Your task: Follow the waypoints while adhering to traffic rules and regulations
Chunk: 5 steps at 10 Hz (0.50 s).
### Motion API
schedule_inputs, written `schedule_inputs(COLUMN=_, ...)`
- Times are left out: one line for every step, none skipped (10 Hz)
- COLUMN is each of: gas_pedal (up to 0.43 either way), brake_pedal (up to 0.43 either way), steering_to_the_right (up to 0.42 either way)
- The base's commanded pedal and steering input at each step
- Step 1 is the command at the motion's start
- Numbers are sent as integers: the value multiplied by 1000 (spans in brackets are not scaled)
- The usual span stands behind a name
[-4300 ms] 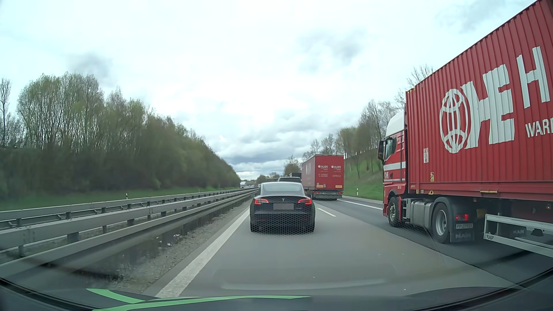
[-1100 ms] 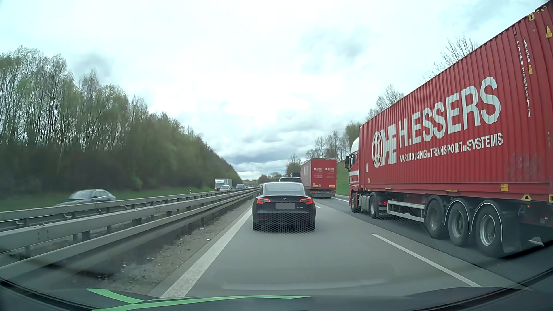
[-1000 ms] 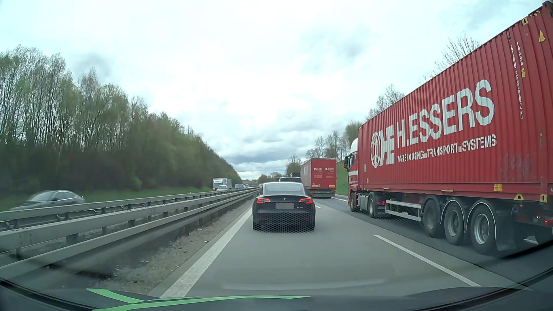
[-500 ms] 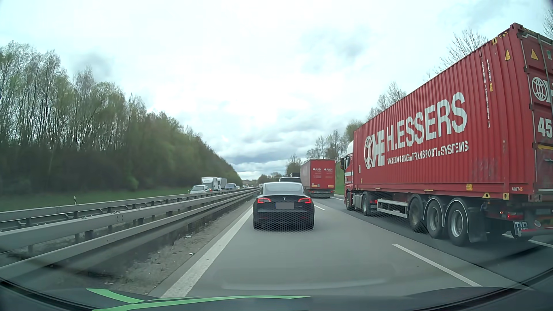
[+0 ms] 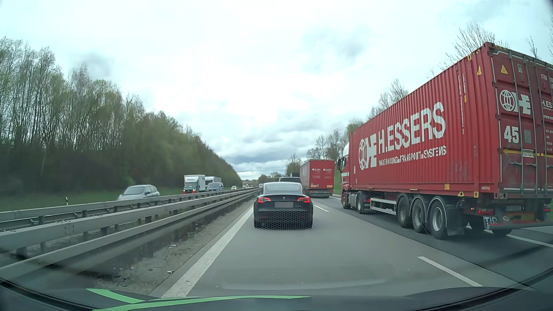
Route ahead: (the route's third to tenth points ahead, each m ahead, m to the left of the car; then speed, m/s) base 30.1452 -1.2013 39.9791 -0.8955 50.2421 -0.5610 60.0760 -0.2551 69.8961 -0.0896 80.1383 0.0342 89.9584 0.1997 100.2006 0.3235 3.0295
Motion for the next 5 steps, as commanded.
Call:
schedule_inputs(gas_pedal=20, brake_pedal=0, steering_to_the_right=-1)
schedule_inputs(gas_pedal=28, brake_pedal=0, steering_to_the_right=-1)
schedule_inputs(gas_pedal=39, brake_pedal=0, steering_to_the_right=-1)
schedule_inputs(gas_pedal=47, brake_pedal=0, steering_to_the_right=-2)
schedule_inputs(gas_pedal=59, brake_pedal=0, steering_to_the_right=-2)
